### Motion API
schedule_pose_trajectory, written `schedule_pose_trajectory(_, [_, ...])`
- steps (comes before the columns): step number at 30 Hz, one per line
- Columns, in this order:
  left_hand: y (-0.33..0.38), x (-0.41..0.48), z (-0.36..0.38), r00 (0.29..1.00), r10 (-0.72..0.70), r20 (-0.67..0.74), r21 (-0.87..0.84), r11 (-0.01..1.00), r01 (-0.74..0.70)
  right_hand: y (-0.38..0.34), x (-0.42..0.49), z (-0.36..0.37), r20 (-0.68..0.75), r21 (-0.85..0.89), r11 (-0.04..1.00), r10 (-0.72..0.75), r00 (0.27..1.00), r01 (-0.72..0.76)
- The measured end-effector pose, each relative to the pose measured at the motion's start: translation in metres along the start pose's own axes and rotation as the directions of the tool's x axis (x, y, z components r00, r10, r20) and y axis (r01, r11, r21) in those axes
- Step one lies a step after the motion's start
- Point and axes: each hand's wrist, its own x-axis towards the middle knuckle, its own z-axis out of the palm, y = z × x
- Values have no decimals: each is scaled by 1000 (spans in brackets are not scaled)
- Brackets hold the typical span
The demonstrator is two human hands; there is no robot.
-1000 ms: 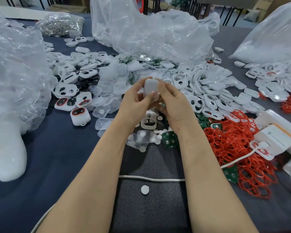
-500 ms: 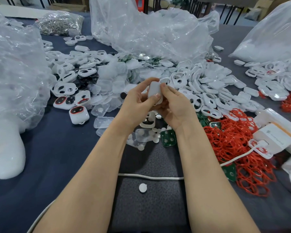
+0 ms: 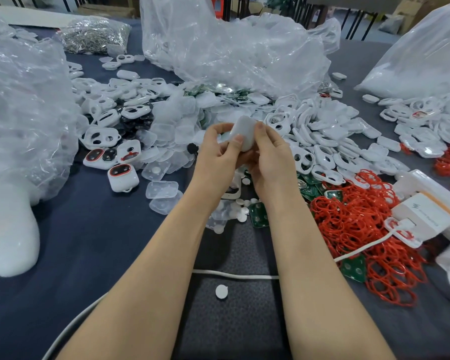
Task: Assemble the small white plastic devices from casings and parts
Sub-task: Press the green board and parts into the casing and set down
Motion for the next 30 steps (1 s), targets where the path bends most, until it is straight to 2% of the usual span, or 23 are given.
schedule_pose_trajectory(3, [-1,3,-2,1000,-21,-23,-30,999,20,1,-2,-1,126,-95,995,45,991,-33])
schedule_pose_trajectory(8, [-2,5,-7,997,-76,13,-142,987,77,-1,-2,-12,270,-232,973,43,962,22])
schedule_pose_trajectory(12, [-3,5,-8,992,-124,12,-152,980,125,6,-2,-11,230,-467,876,-17,973,125])
schedule_pose_trajectory(15, [-4,5,-6,991,-116,-61,-117,987,108,11,-3,-5,193,-511,840,-94,977,181])
schedule_pose_trajectory(18, [-3,6,-8,994,-76,-75,-135,989,66,13,-3,-3,220,-438,878,-103,970,193])
schedule_pose_trajectory(22, [-3,6,-13,998,-49,-34,-132,990,44,10,-2,-3,209,-224,974,22,978,26])
schedule_pose_trajectory(26, [-3,4,-11,998,-41,38,-98,994,44,7,3,-9,143,-143,989,-3,990,24])
schedule_pose_trajectory(30, [-2,3,-8,994,-51,94,-109,992,61,7,4,-9,96,21,1000,11,995,-13])
